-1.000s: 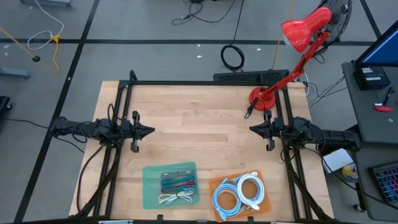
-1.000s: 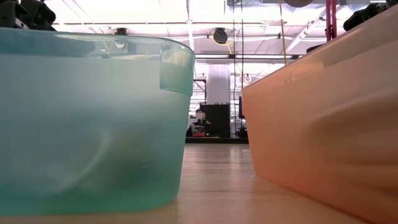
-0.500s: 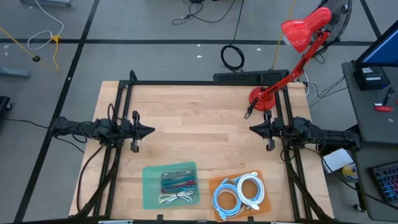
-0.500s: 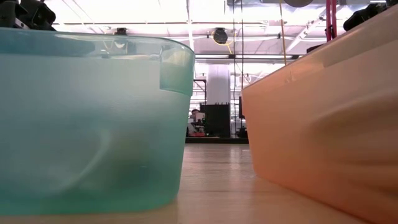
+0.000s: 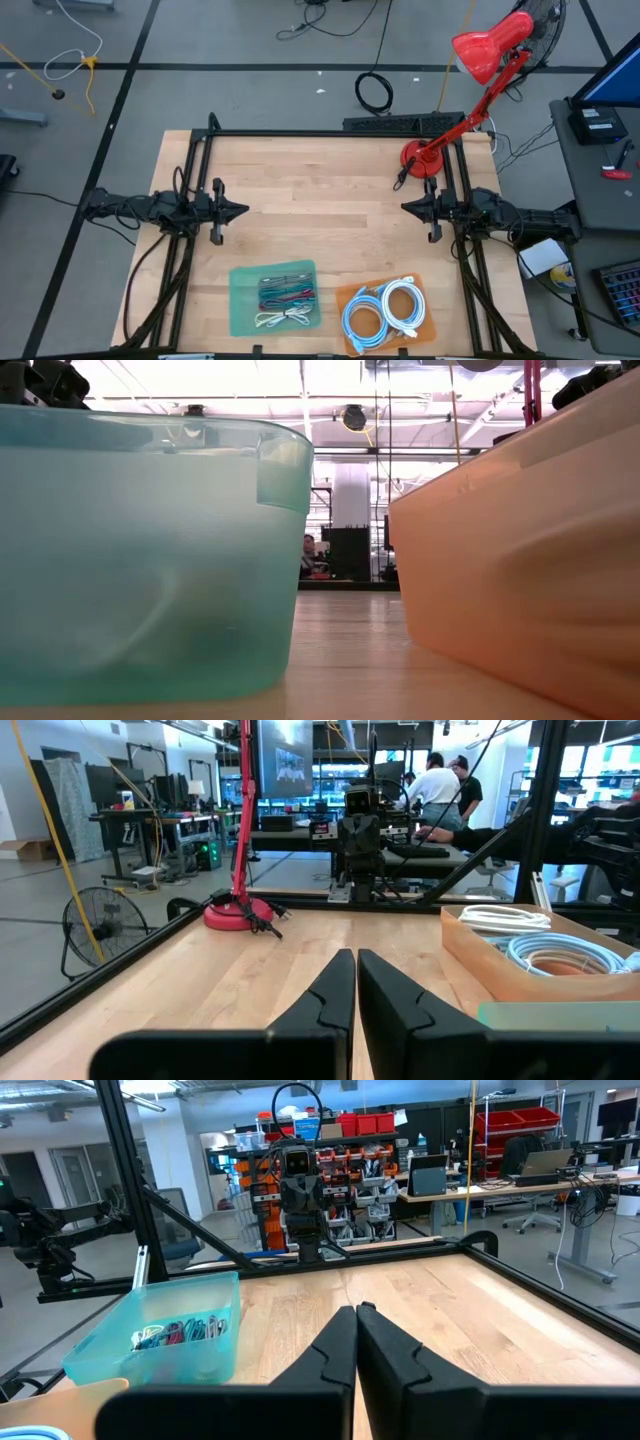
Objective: Pick & Place USB Port
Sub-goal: Return to Home Position
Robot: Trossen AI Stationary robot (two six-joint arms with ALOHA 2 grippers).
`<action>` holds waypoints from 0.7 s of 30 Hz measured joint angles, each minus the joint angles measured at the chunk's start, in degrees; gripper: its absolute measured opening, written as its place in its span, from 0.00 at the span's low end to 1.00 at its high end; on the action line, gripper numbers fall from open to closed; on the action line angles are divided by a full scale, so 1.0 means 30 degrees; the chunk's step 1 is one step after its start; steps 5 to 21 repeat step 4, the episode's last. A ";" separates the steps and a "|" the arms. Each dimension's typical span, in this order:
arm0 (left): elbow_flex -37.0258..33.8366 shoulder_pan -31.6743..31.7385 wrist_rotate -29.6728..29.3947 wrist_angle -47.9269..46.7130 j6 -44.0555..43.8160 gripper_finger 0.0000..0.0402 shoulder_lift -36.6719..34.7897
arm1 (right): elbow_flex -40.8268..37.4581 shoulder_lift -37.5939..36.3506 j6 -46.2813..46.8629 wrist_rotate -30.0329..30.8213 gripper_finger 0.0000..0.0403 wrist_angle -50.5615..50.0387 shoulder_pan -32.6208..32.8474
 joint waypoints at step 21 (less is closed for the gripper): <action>-0.0001 0.0000 0.0000 -0.0003 -0.0006 0.05 -0.0007 | -0.0004 -0.0002 0.0004 -0.0006 0.00 0.0004 -0.0003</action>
